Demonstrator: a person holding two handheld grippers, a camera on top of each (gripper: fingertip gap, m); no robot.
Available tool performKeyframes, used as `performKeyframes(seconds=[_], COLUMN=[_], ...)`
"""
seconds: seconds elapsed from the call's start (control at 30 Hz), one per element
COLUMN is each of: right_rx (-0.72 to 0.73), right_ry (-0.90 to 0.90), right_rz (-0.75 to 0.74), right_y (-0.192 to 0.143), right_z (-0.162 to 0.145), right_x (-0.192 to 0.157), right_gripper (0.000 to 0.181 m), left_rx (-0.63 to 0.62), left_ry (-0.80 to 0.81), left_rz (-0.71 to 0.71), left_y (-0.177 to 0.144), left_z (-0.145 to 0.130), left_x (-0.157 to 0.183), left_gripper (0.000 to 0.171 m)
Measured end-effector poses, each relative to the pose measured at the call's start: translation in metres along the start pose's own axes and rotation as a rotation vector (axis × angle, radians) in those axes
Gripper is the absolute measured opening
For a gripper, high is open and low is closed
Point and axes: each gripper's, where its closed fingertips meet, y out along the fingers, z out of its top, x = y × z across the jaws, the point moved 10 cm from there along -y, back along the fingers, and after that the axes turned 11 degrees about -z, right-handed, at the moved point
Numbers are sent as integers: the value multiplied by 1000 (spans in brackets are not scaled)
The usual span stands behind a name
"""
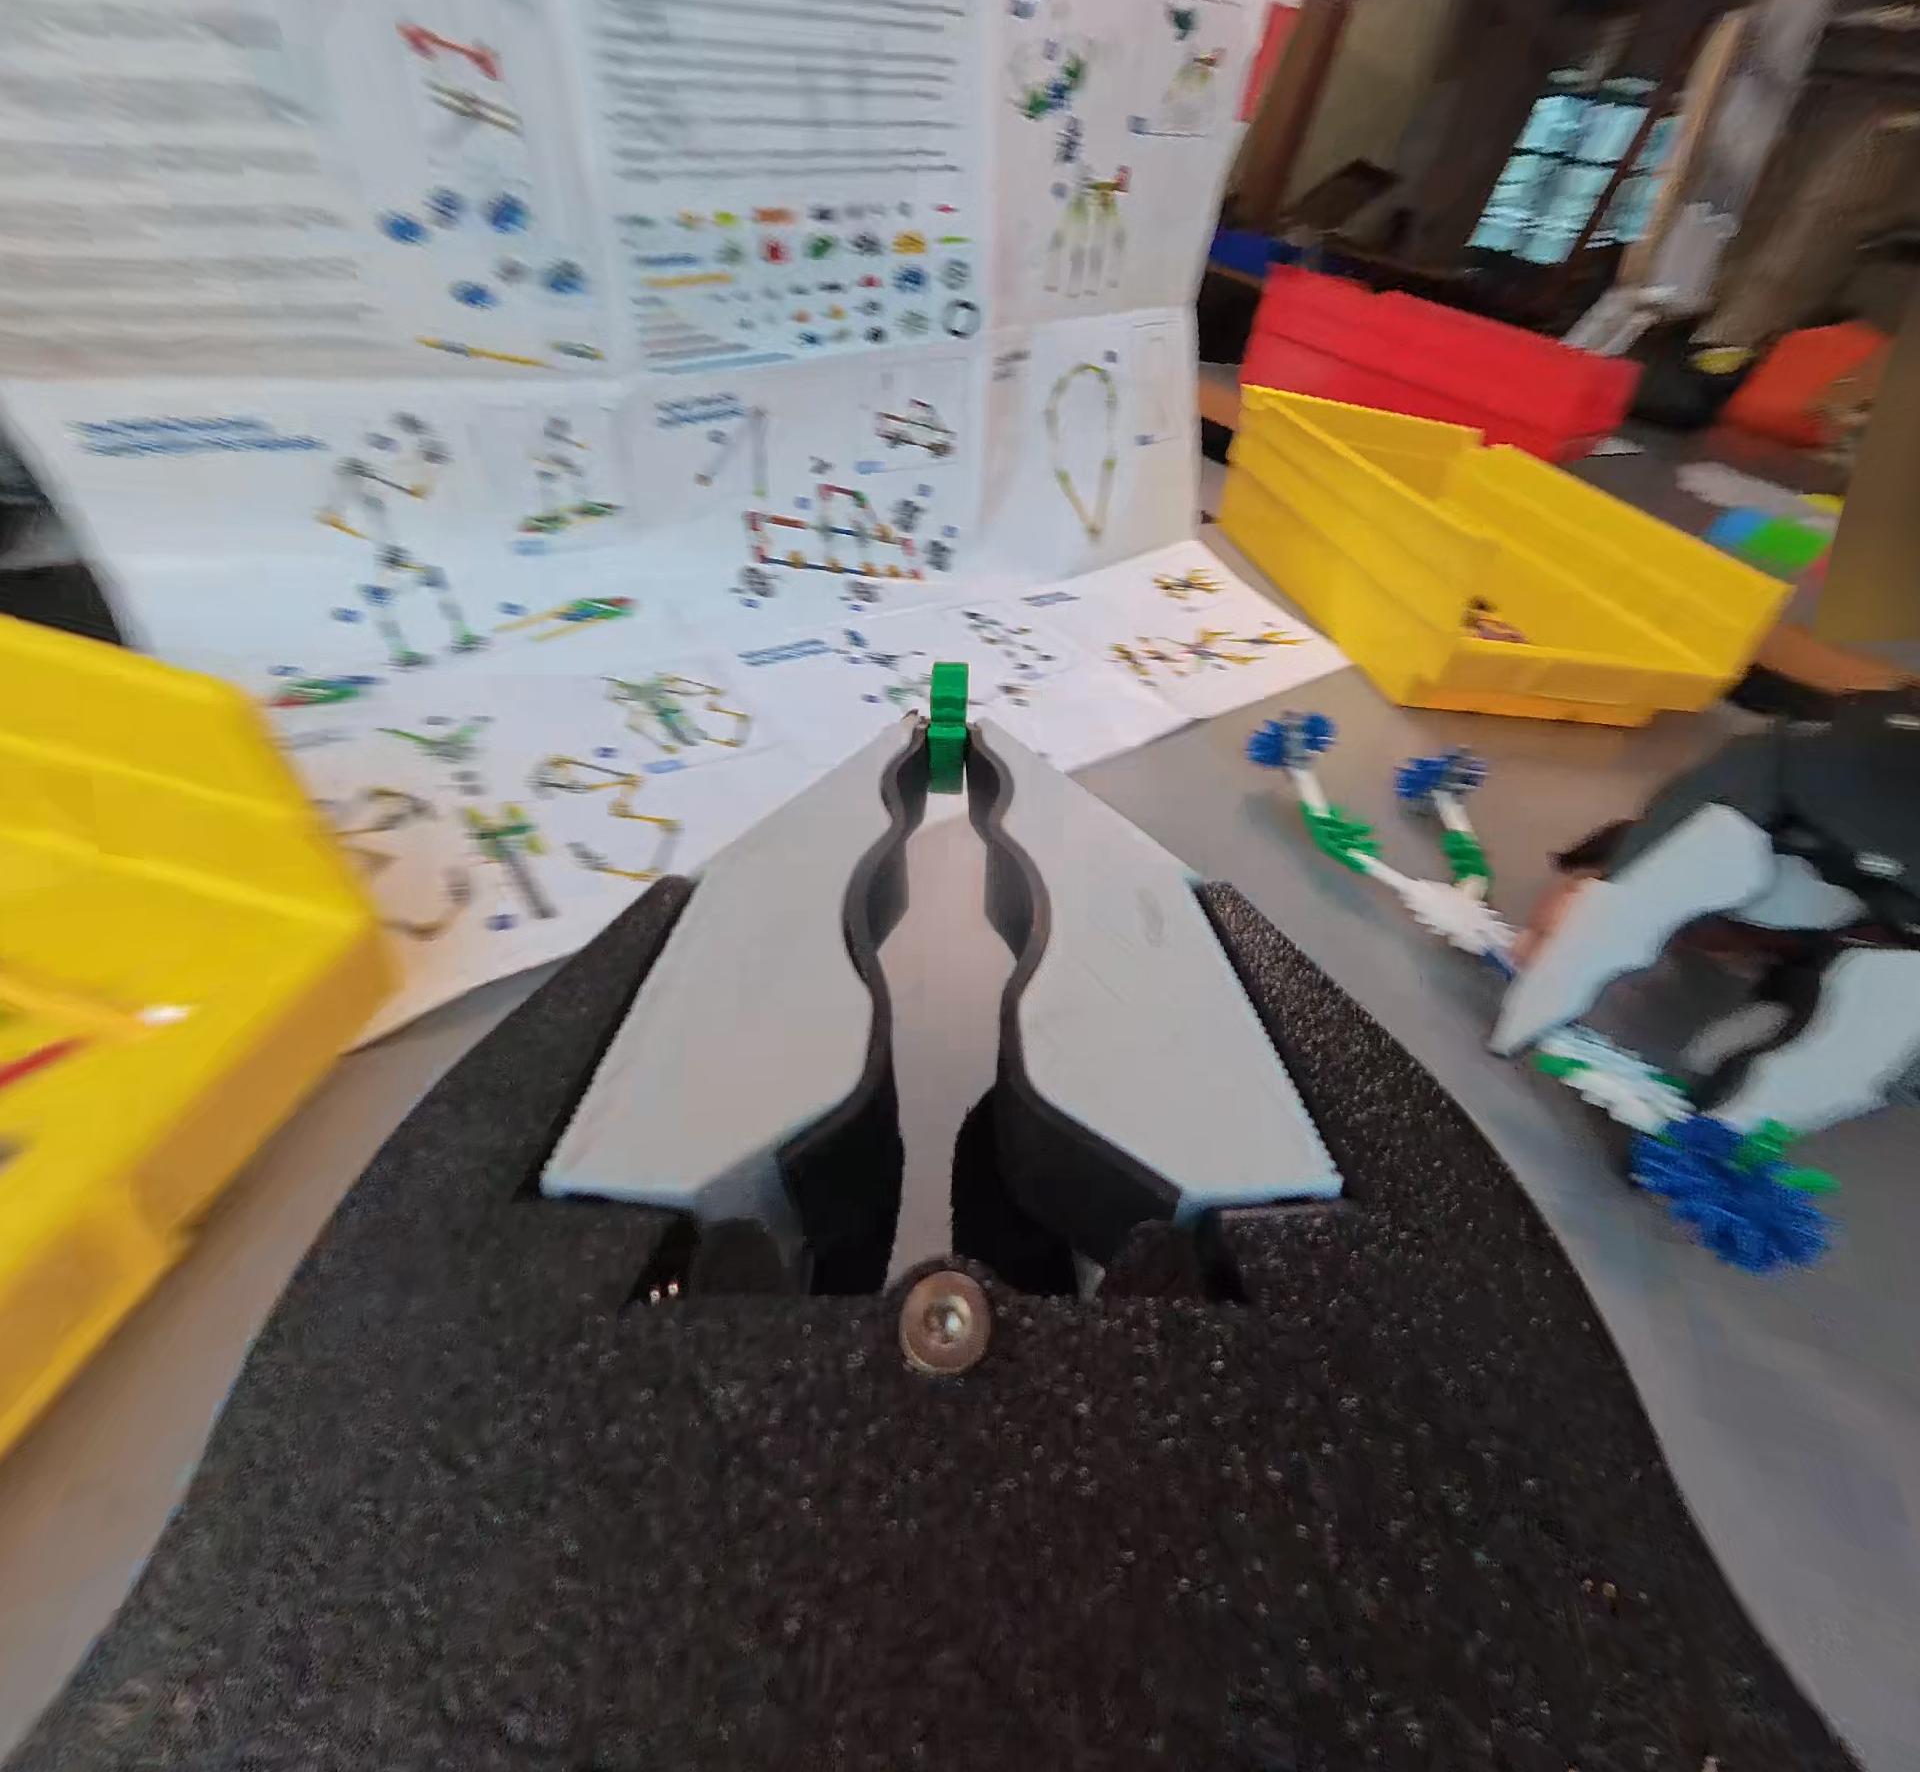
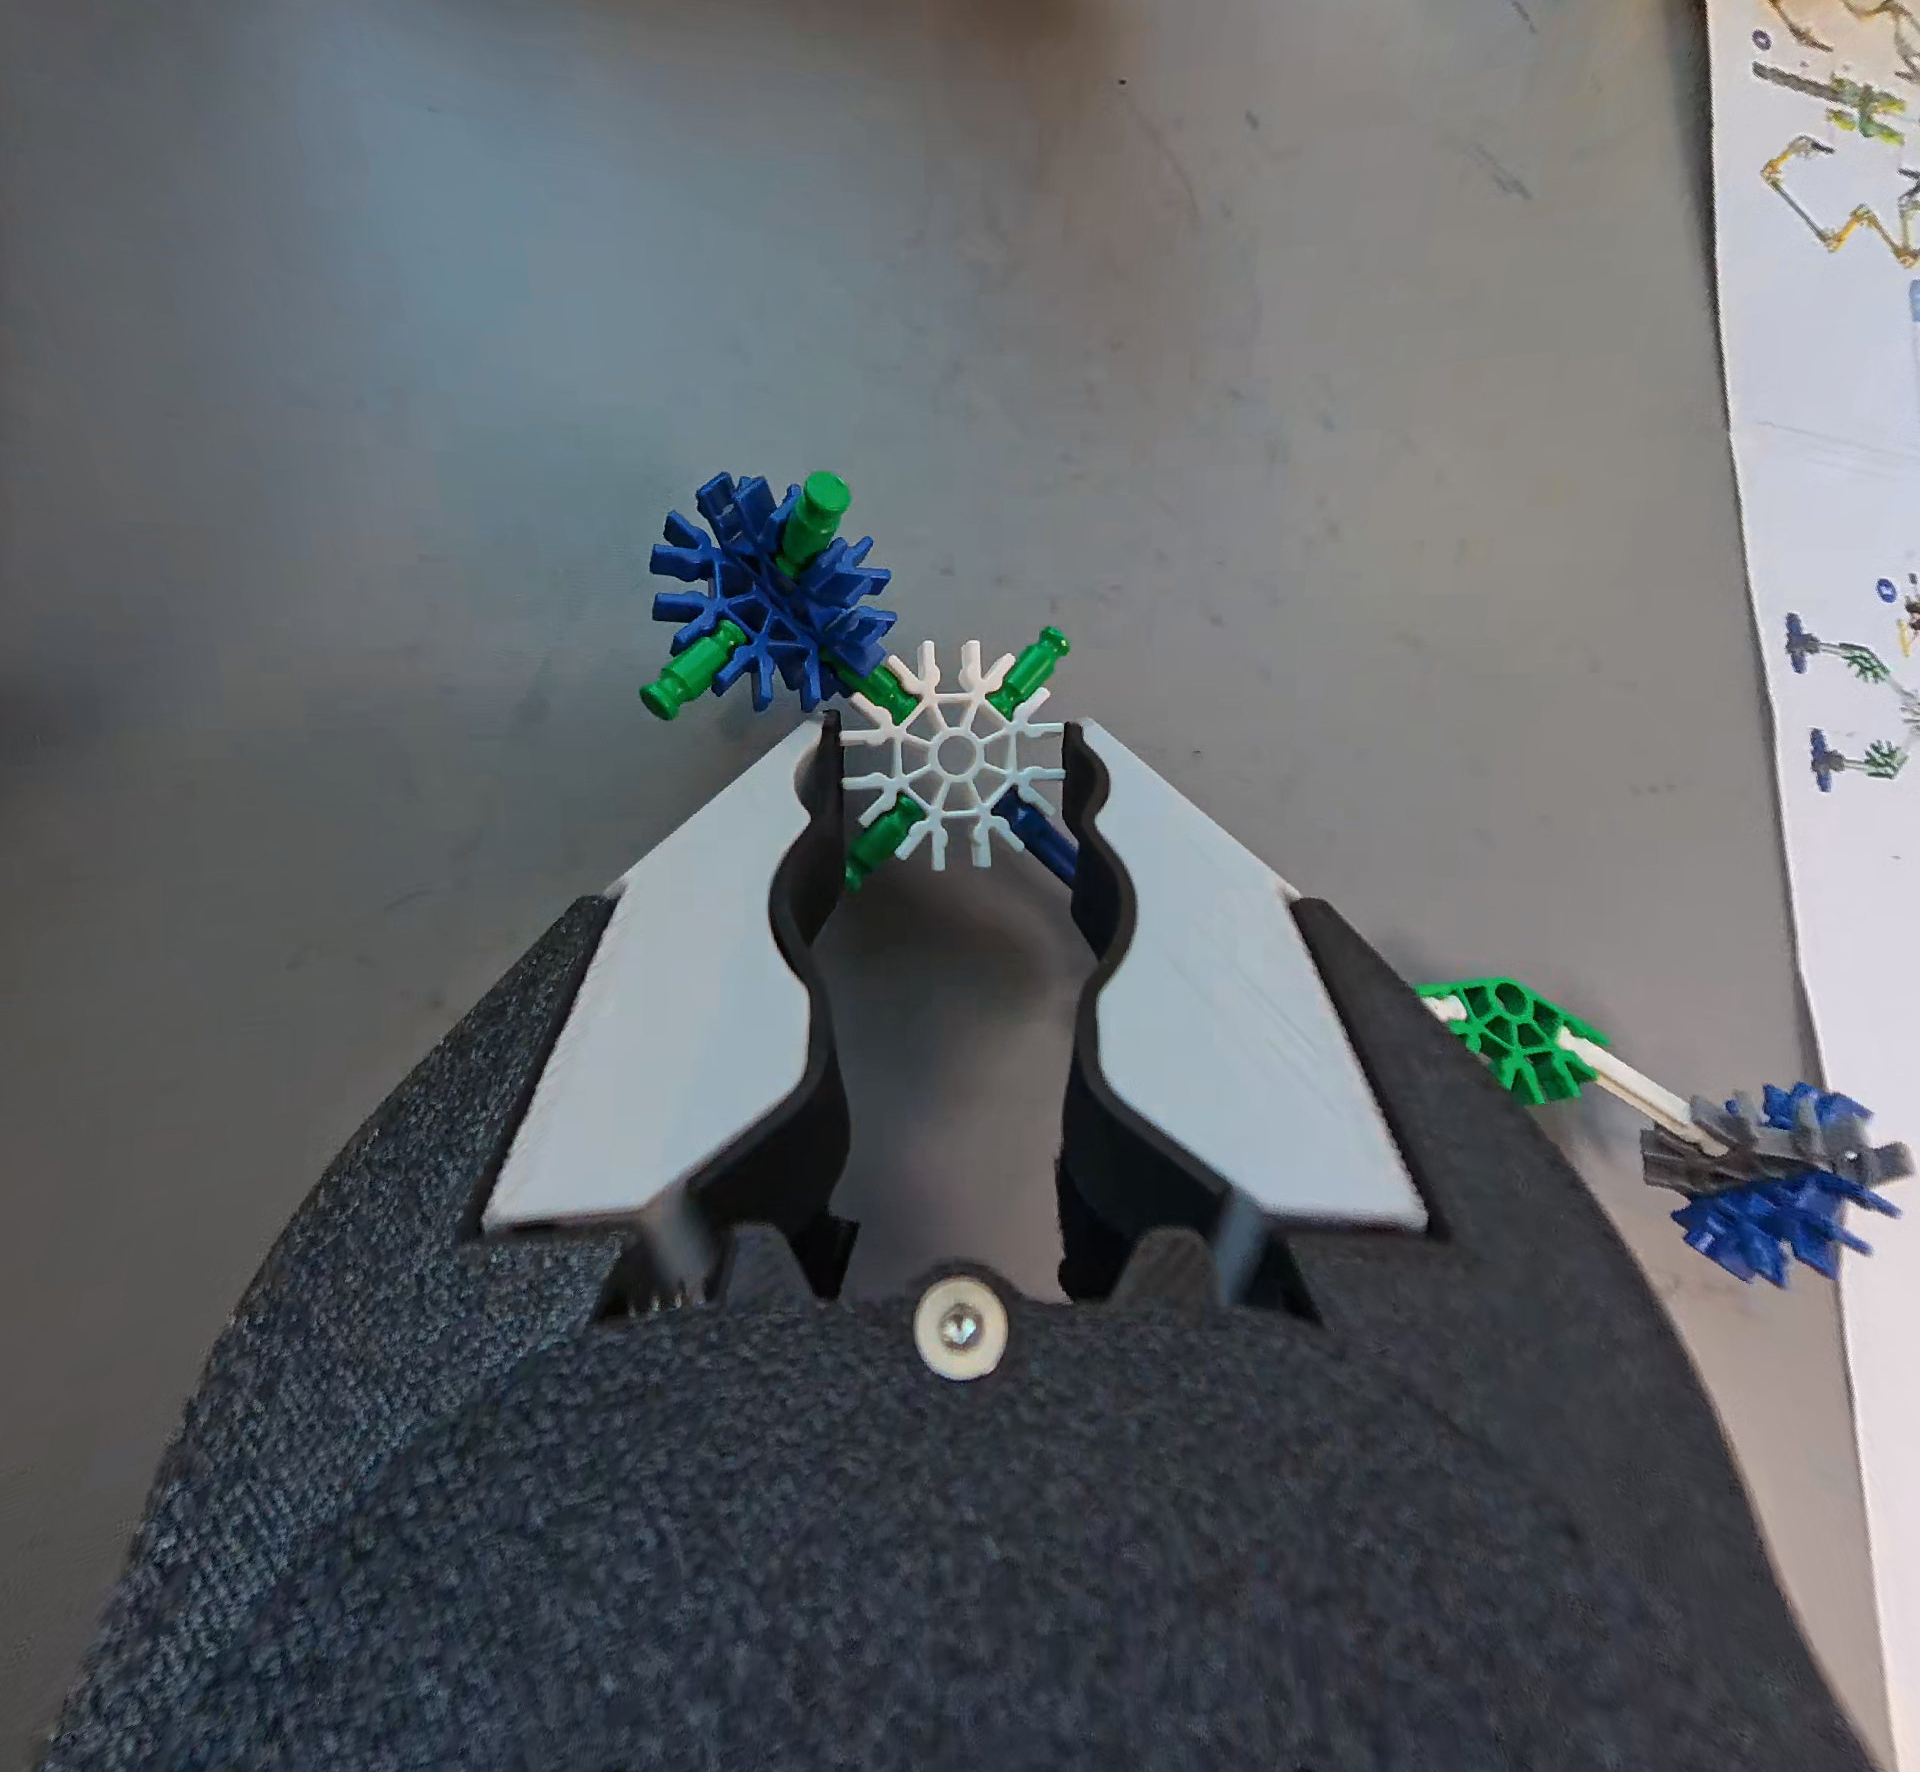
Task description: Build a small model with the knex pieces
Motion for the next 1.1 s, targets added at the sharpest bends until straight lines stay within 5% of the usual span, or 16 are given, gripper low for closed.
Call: performKeyframes(seconds=[0.13, 0.23, 0.4, 0.6, 0.73, 0.87, 1.0, 1.1], right_rx=[23, 41, 36, 27, 17, 16, 15, 9], right_ry=[-2, 18, 16, 22, 30, 34, 40, 37], right_rz=[-14, -13, -3, 0, 5, 8, 14, 16], right_y=[-4, -7, -6, -4, -2, -1, -1, 0], right_z=[2, 2, 0, -2, -5, -5, -6, -6], right_x=[0, 3, 3, 3, 3, 3, 3, 3], right_gripper=[39, 39, 39, 39, 40, 40, 39, 40], left_rx=[180, 310, 552, 699, 636, 298, 223, 196], left_ry=[240, 258, 39, -96, -121, -97, 36, 75], left_rz=[567, 831, 703, 649, 826, 1142, 1169, 1056], left_y=[-68, -135, -203, -244, -264, -275, -267, -242], left_z=[38, 58, 51, 39, 33, 31, 44, 52], left_x=[-20, -34, -58, -69, -75, -86, -77, -69], left_gripper=[6, 6, 6, 6, 11, 35, 39, 40])
